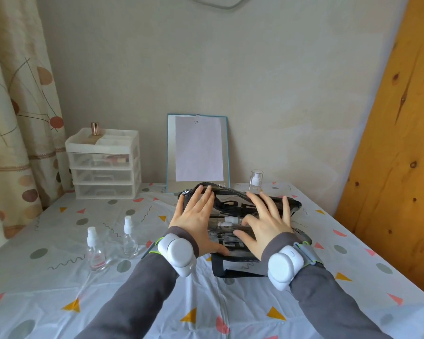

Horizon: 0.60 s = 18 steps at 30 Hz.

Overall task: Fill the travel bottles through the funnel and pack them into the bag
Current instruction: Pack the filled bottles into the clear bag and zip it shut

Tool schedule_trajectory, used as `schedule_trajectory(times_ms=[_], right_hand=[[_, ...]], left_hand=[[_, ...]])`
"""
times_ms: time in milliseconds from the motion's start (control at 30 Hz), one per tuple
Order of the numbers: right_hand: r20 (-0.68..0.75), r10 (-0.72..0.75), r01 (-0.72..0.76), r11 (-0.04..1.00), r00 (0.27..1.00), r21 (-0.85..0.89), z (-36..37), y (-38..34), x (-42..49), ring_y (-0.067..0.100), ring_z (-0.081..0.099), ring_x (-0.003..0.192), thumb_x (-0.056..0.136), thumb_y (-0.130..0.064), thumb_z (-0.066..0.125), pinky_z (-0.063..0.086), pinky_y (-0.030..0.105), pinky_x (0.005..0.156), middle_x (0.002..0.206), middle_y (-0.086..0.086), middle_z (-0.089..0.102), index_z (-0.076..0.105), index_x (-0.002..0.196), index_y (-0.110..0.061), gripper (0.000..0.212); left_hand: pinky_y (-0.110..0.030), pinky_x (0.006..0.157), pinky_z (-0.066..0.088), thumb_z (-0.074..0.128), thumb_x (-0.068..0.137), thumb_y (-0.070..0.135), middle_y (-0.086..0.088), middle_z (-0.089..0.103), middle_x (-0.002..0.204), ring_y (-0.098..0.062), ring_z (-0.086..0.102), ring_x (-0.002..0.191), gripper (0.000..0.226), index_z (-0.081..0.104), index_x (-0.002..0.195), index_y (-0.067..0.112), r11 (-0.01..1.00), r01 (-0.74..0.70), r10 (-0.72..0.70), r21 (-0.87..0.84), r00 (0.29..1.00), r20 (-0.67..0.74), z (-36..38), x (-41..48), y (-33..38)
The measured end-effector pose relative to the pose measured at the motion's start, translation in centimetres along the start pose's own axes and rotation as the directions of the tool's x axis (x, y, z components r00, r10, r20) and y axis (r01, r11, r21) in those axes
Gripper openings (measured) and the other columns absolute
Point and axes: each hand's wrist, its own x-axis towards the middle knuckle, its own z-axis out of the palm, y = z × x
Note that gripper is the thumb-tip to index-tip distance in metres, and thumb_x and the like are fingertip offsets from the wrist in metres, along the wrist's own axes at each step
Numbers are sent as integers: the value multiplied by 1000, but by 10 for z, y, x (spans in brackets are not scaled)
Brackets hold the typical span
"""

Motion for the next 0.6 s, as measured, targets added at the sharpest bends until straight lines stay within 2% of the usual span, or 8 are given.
schedule_trajectory(times_ms=[67,200,267,333,367,433,500,600], right_hand=[[3,6,-6,1000,1000,-27,4,1,-2,15,-5,143,77,-70,41,-28,50,102,155,-9,5,61,98,-32,48],[44,-12,15,997,999,-79,3,2,-4,17,-13,142,64,-83,36,-25,56,104,155,-10,-8,57,108,-37,67],[76,-6,13,996,997,-89,3,1,-1,17,-16,141,61,-84,36,-26,57,102,154,-11,-12,52,117,-39,73],[109,6,5,996,994,-93,4,2,1,19,-19,140,59,-86,35,-28,58,99,153,-12,-17,42,128,-40,83],[129,13,0,995,992,-100,4,6,1,19,-20,140,58,-88,34,-28,59,98,153,-13,-19,34,134,-41,89],[165,27,-11,995,986,-100,4,8,4,19,-21,140,55,-90,33,-27,61,99,151,-16,-21,21,140,-41,99],[180,36,-19,995,983,-94,4,7,7,18,-19,140,52,-91,35,-24,62,100,151,-19,-22,17,140,-41,103],[192,38,-17,994,981,-110,4,4,10,17,-19,141,49,-90,39,-24,63,98,150,-19,-25,15,141,-36,110]], left_hand=[[-40,109,-21,58,51,82,12,-22,153,-1,-35,128,134,-11,146,20,1000,-4,4,-4,1000,-5,1,1,0],[-41,110,-19,61,54,78,12,-18,153,-2,-31,133,127,-6,147,22,999,-21,21,-25,1000,-15,5,1,0],[-40,113,-15,62,63,70,12,-12,154,-6,-22,139,113,4,148,23,997,-39,37,-66,999,-33,5,-2,-1],[-36,118,0,63,76,54,7,8,156,-10,-1,144,83,27,144,22,979,-78,52,-188,989,-137,3,-6,-2],[-32,116,15,63,82,43,4,28,151,-13,19,141,62,43,136,20,954,-89,21,-287,973,-231,2,-8,0],[-25,95,41,61,86,23,2,61,119,-18,56,111,26,65,111,18,897,-47,-148,-439,905,-399,-4,-15,-8],[-27,79,46,61,84,10,-3,63,99,-24,60,88,16,68,98,12,870,56,-318,-489,823,-471,-11,-21,-24],[-33,91,39,59,81,3,-17,50,117,-34,49,106,31,60,112,2,817,317,-521,-481,763,-383,-13,-26,-54]])
